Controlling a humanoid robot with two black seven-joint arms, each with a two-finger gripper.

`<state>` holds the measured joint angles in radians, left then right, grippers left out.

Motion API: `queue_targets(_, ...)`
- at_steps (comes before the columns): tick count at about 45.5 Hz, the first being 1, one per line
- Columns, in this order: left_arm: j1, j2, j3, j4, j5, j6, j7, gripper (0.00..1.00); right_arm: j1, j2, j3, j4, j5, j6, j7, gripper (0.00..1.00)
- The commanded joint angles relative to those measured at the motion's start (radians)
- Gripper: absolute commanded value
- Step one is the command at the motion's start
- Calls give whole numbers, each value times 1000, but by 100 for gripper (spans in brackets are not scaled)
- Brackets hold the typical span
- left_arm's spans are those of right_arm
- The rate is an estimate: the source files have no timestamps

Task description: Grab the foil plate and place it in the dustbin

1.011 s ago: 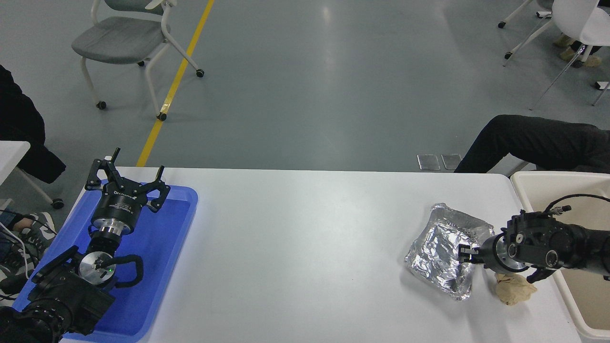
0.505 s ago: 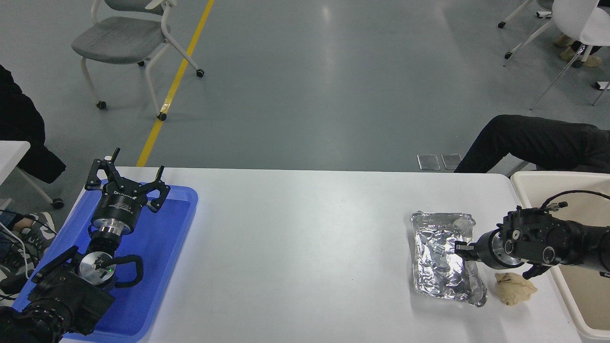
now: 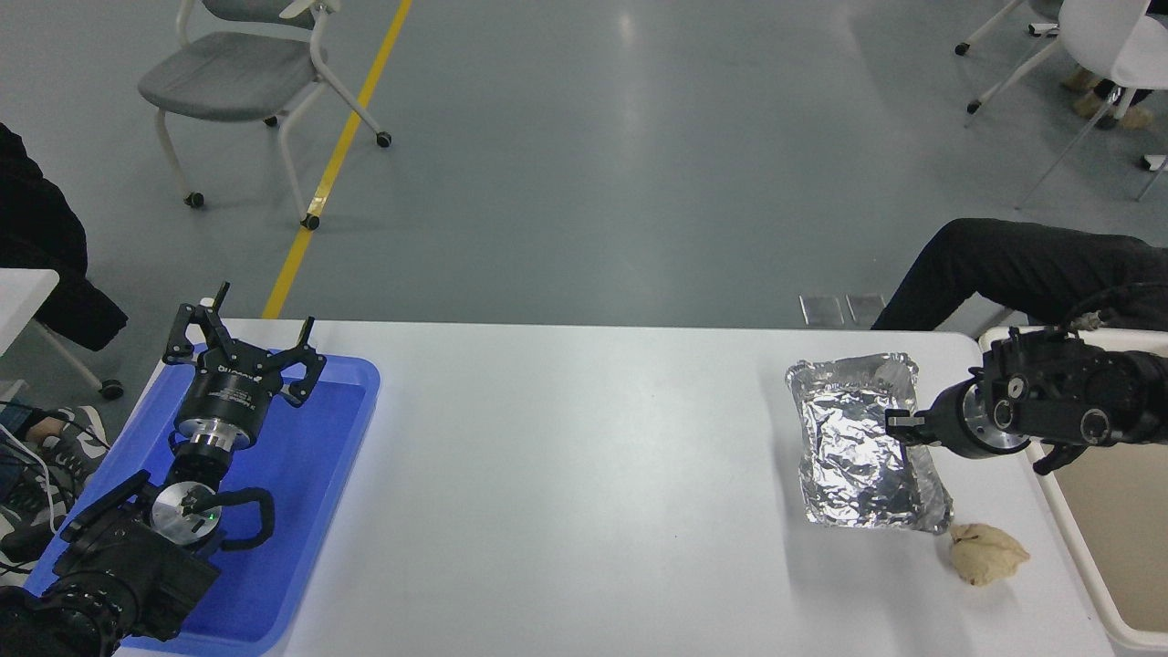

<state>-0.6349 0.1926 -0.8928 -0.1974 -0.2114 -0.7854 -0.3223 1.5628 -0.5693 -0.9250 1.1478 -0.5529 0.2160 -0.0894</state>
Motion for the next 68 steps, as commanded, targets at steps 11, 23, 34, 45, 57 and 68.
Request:
queue_targets(11, 0, 1, 0, 0, 1, 0, 0, 100, 581, -41, -285, 311, 7, 114, -1, 0)
queue_targets(23, 1, 1, 0, 0, 0, 0, 0, 100, 732, -20, -298, 323, 2, 252, -12, 0)
queue_targets(34, 1, 2, 0, 3, 0, 0, -1, 100, 749, -23, -317, 326, -7, 258, -27, 0)
queue_targets(45, 1, 2, 0, 0, 0, 0, 0, 100, 758, -70, -379, 303, -139, 256, -29, 0)
queue_targets(57, 1, 2, 0, 0, 0, 0, -1, 100, 631, -265, -370, 173, -361, 255, -21, 0)
queue_targets(68, 1, 2, 0, 0, 0, 0, -1, 100, 349, -394, -200, -98, -486, 227, 0, 0)
